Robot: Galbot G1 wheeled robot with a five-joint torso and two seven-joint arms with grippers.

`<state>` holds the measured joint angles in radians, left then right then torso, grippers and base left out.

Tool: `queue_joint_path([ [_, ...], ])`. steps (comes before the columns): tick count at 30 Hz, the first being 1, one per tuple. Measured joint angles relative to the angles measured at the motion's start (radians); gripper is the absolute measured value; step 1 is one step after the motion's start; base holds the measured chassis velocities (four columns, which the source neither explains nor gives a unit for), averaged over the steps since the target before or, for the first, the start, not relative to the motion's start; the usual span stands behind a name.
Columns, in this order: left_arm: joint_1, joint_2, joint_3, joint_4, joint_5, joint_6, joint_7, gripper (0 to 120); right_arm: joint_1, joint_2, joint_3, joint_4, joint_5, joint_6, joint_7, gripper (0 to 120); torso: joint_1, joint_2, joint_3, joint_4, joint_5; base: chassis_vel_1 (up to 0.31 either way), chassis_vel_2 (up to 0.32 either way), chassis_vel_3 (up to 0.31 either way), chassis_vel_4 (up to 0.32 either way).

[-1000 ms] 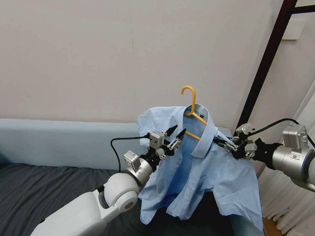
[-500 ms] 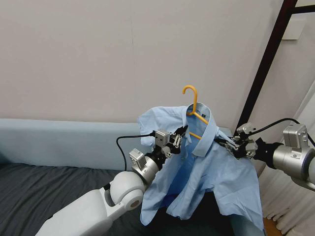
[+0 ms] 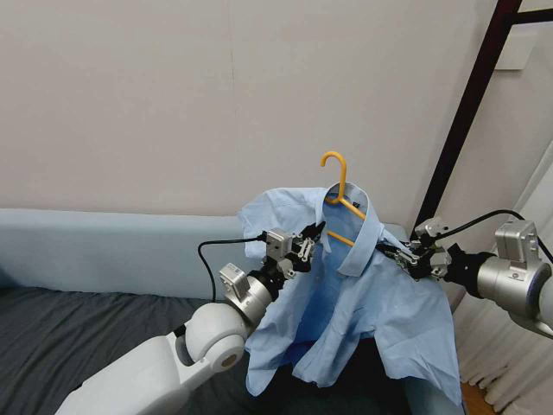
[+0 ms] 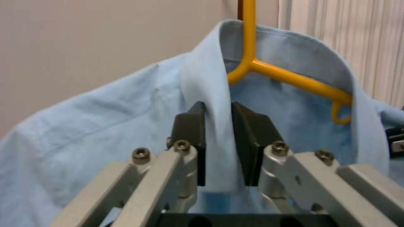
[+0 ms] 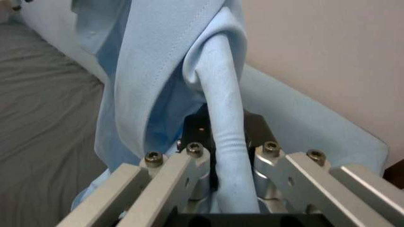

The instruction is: Pick up the clothes from the sofa and hang them on the clothes hanger.

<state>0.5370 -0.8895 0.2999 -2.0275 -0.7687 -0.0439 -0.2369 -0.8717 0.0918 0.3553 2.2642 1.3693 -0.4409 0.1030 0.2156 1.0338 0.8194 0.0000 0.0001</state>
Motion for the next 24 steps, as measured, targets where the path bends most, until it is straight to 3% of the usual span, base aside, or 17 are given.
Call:
queue_joint_path([
  [9, 0.117, 0.095, -0.124, -0.074, 0.009, -0.012, 0.034, 53, 0.000, 0.010, -0.009, 0.000, -0.029, 0.003, 0.007, 7, 0.000, 0.000, 0.000, 0.0000, -0.0001, 0.000, 0.000, 0.000, 0.000],
  [13, 0.254, 0.163, -0.222, -0.117, 0.059, -0.035, 0.069, 70, 0.000, 0.007, -0.012, -0.004, -0.040, 0.004, 0.009, 7, 0.000, 0.000, 0.000, 0.0001, -0.0001, 0.000, 0.000, 0.000, 0.000],
  [14, 0.254, 0.163, -0.222, -0.117, 0.059, -0.035, 0.069, 70, 0.000, 0.007, -0.012, -0.004, -0.040, 0.004, 0.009, 7, 0.000, 0.000, 0.000, 0.0001, -0.0001, 0.000, 0.000, 0.000, 0.000],
  [20, 0.449, 0.194, -0.337, -0.176, 0.100, -0.069, 0.046, 96, 0.002, -0.019, 0.022, 0.014, -0.029, -0.027, 0.053, 7, 0.000, 0.000, 0.000, 0.0000, 0.0000, 0.000, 0.000, 0.000, 0.000],
  [24, 0.544, 0.191, -0.381, -0.184, 0.109, -0.082, 0.024, 100, 0.003, -0.031, 0.048, 0.027, -0.023, -0.037, 0.076, 7, 0.000, 0.000, 0.000, -0.0001, 0.0002, 0.000, 0.000, 0.000, 0.000],
])
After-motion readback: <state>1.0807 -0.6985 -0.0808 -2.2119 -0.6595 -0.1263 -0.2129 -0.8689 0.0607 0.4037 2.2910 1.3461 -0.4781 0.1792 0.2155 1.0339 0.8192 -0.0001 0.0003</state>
